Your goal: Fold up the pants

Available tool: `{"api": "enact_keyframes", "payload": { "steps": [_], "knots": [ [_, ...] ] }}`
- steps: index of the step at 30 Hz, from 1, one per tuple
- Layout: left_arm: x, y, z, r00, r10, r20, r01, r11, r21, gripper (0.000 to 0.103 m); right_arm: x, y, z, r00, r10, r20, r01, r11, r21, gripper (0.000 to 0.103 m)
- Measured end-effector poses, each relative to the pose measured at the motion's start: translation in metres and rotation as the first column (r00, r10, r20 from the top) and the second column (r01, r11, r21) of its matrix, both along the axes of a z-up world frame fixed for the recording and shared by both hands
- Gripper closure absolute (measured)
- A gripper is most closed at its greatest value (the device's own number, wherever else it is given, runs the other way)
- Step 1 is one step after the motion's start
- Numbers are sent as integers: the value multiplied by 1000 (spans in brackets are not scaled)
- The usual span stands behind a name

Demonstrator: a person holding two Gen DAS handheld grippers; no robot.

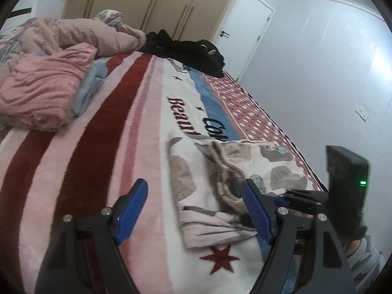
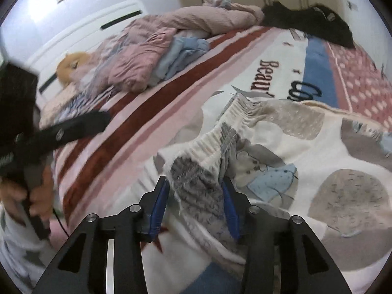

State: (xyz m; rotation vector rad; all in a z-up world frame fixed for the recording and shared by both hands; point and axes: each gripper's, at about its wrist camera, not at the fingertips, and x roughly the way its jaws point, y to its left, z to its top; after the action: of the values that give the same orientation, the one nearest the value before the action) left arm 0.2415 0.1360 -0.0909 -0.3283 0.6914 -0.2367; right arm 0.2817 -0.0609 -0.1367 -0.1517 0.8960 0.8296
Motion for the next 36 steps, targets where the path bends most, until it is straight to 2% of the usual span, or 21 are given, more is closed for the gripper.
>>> {"api": "enact_keyframes", "payload": {
  "steps": [2, 5, 8, 10, 13, 14, 15, 17, 18, 19, 20, 22, 25, 29, 31, 34, 35, 36],
  "knots": [
    [4, -8, 1, 1000, -26, -6, 26, 1000, -5, 27, -7, -14, 11, 1000, 3, 16, -3, 1000, 16, 64],
    [14, -23, -1, 998, -67, -21, 66, 998, -17, 26, -11, -50, 31, 998, -56, 41, 54, 997, 46, 52],
    [29, -40, -8, 994, -96, -54, 94, 995, -34, 26, -9, -94, 46, 986, -151, 67, 147, 987, 63, 51],
    [40, -51, -14, 990, -110, -82, 106, 993, -55, 27, -4, -128, 51, 968, -235, 87, 230, 971, 63, 50],
    [57, -68, -25, 985, -114, -131, 109, 993, -42, 28, 5, -164, 50, 944, -324, 67, 319, 945, 77, 50],
    [62, -72, -29, 983, -110, -149, 106, 994, -33, 35, 8, -177, 46, 936, -349, 44, 344, 935, 91, 50],
    [67, -76, -35, 979, -102, -176, 99, 995, -27, 49, 11, -185, 45, 932, -360, 28, 356, 929, 100, 50],
    [72, -80, -42, 974, -80, -211, 79, 997, -13, 64, 14, -202, 37, 923, -384, -10, 382, 917, 115, 50],
    [72, -81, -43, 976, -58, -212, 62, 998, 13, 79, 14, -204, 34, 922, -388, -15, 387, 915, 115, 50],
    [71, -81, -43, 977, -48, -207, 57, 998, 36, 86, 15, -208, 30, 920, -392, -19, 392, 913, 112, 50],
    [68, -79, -42, 980, -29, -196, 43, 997, 65, 88, 16, -211, 27, 919, -393, -23, 393, 913, 110, 50],
    [63, -71, -39, 985, -6, -175, 17, 998, 62, 91, 17, -211, 22, 920, -391, -32, 392, 913, 113, 50],
    [53, -56, -34, 990, 52, -133, -39, 994, 99, 91, 21, -211, 19, 918, -394, -38, 396, 910, 120, 50],
    [47, -45, -44, 984, 65, -165, -43, 990, 131, 90, 26, -207, 15, 919, -391, -46, 394, 911, 121, 50],
    [44, -44, -50, 984, 73, -164, -49, 988, 145, 86, 28, -203, 10, 918, -391, -63, 396, 912, 108, 50],
    [43, -39, -50, 981, 90, -170, -66, 987, 145, 68, 31, -199, 2, 915, -392, -93, 400, 912, 89, 50],
    [43, -36, -48, 980, 99, -173, -73, 986, 149, 57, 31, -198, 0, 914, -395, -95, 403, 912, 79, 50],
    [42, -33, -46, 981, 102, -168, -78, 986, 148, 53, 31, -198, -1, 913, -397, -94, 404, 912, 75, 50]
  ]
}}
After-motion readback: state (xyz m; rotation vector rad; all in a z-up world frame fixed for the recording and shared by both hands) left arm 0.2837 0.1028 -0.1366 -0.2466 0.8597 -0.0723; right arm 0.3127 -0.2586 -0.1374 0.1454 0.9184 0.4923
